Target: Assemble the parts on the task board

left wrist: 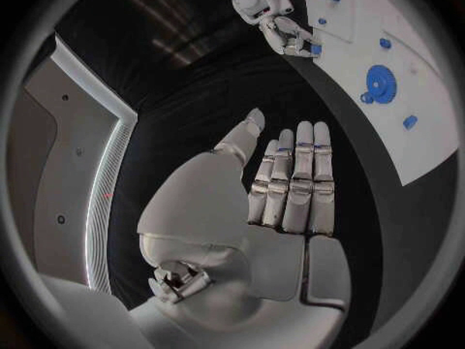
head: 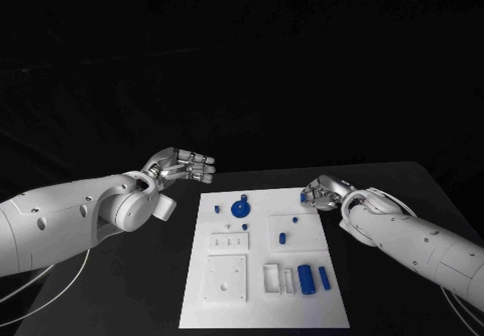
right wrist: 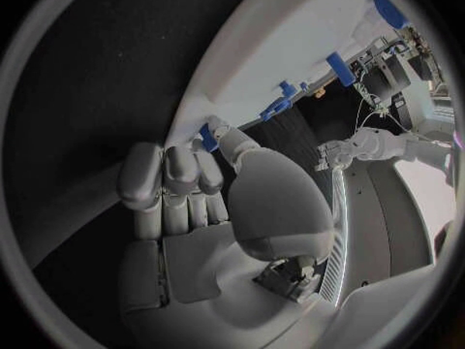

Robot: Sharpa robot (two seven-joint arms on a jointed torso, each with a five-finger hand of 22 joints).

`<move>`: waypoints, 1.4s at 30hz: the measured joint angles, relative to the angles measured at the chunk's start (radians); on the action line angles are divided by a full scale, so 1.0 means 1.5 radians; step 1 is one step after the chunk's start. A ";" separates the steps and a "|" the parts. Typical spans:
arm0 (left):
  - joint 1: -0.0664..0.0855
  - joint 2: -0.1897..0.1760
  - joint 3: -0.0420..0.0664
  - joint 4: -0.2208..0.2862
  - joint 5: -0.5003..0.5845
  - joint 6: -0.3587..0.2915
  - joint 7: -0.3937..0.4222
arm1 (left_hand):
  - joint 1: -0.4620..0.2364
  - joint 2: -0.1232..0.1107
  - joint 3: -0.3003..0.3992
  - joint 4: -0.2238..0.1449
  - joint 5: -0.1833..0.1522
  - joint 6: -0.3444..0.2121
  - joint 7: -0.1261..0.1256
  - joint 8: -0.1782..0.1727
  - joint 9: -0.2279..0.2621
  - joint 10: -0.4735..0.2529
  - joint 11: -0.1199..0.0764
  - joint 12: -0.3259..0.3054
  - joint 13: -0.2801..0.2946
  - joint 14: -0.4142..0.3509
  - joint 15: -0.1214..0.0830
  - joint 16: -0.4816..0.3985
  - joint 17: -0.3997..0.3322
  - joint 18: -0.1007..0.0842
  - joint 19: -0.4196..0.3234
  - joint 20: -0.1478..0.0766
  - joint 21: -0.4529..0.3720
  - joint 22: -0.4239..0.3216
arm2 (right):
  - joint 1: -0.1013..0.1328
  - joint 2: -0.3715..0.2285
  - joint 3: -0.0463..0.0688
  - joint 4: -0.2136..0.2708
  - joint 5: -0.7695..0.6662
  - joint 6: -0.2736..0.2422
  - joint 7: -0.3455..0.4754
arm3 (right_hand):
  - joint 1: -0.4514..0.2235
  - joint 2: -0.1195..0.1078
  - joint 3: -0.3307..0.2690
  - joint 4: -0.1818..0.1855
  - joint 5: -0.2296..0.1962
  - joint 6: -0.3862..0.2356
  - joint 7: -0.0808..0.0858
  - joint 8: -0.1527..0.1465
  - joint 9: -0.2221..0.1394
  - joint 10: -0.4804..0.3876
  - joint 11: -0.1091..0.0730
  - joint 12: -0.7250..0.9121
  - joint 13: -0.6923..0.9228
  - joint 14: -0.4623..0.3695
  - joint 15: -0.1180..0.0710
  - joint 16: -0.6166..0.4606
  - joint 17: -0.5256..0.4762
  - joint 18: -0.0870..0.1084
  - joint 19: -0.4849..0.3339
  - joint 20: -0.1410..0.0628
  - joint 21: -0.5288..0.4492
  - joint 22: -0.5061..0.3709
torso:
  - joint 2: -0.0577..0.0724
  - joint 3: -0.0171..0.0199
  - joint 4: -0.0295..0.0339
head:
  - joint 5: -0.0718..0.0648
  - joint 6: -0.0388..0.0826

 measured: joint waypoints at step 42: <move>0.006 0.012 0.001 0.011 -0.024 -0.012 -0.059 | -0.017 0.006 -0.049 0.064 -0.007 0.066 -0.044 0.004 0.004 0.191 -0.087 0.064 0.049 0.134 -0.123 0.495 0.307 -0.020 0.106 -0.119 0.327 0.212 | 0.006 -0.048 0.000 0.172 0.051 -0.014 -0.057 | -0.008 0.034 0.035 -0.028 0.010 0.052 -0.006 -0.004 0.001 0.000 -0.005 0.003 0.005 0.002 -0.002 0.000 0.006 0.000 0.002 -0.002 0.005 0.000 | -0.016 -0.0047 -0.0136 | 0.009 0.004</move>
